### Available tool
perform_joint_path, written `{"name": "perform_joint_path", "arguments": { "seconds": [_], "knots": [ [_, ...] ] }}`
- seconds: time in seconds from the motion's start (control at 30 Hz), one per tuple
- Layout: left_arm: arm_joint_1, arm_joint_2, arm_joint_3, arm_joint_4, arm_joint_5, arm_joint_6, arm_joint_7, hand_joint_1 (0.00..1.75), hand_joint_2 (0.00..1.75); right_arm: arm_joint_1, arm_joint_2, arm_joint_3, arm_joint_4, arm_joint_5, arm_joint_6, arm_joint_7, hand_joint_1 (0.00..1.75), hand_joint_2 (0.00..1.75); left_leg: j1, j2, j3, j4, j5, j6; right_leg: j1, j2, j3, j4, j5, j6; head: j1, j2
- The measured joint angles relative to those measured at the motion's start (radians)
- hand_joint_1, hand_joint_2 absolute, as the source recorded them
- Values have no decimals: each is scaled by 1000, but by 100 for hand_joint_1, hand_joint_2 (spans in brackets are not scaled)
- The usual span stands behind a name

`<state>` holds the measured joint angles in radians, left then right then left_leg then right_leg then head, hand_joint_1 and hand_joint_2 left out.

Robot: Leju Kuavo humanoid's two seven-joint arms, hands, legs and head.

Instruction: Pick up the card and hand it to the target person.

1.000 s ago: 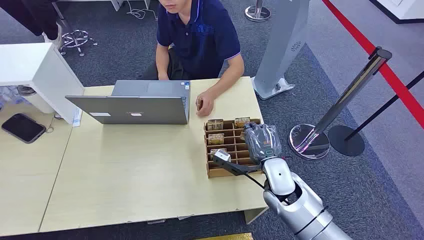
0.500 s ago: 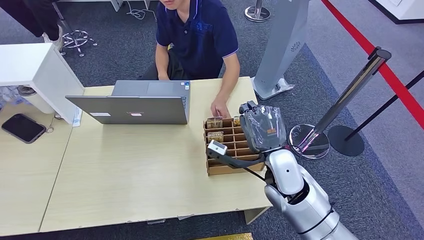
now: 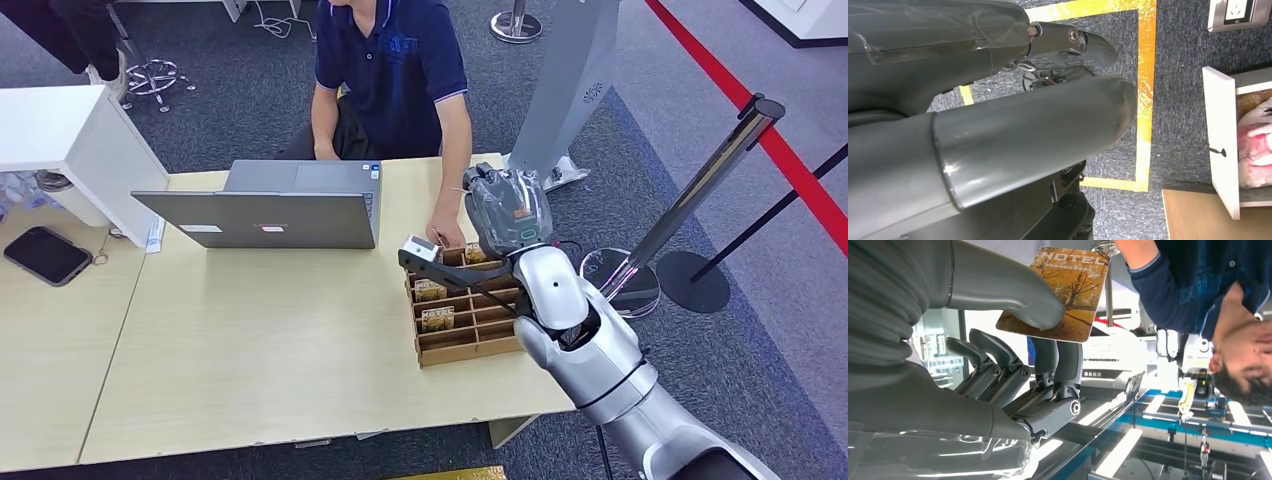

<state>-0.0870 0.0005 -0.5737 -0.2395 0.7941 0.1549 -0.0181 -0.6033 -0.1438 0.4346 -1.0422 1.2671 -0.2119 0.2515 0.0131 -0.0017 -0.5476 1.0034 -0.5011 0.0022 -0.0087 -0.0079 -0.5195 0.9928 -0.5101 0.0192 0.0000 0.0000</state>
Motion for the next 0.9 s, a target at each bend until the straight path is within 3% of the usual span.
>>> {"name": "perform_joint_path", "arguments": {
  "seconds": [0.5,0.57,0.63,0.7,0.9],
  "knots": [
    [0,2,-4,2,0,-9,-4,0,0,11,-23,3,-32,2,9,4,174,175,0,-2,-2,1,0,0,0,-2,-1,1,-1,0,0,0],
    [-1,0,-4,3,2,-9,-5,0,0,17,-24,-3,-40,-1,2,7,130,175,-1,-2,-2,1,0,0,-1,-2,-1,1,0,0,0,0],
    [-1,-1,-4,5,2,-9,-5,0,0,23,-24,-9,-48,-3,-3,9,44,175,-1,-2,-2,1,0,0,-1,-2,-1,1,0,0,0,0],
    [-1,-2,-1,5,6,-5,-3,0,0,34,-18,-18,-67,-14,-11,3,0,175,0,-3,-2,1,0,0,0,-3,-1,1,-1,0,0,0],
    [-1,-14,14,5,25,8,2,0,0,112,-5,-56,-197,-77,-34,-11,0,175,0,-4,-2,1,0,0,0,-4,-1,1,-2,0,0,0]
  ]
}}
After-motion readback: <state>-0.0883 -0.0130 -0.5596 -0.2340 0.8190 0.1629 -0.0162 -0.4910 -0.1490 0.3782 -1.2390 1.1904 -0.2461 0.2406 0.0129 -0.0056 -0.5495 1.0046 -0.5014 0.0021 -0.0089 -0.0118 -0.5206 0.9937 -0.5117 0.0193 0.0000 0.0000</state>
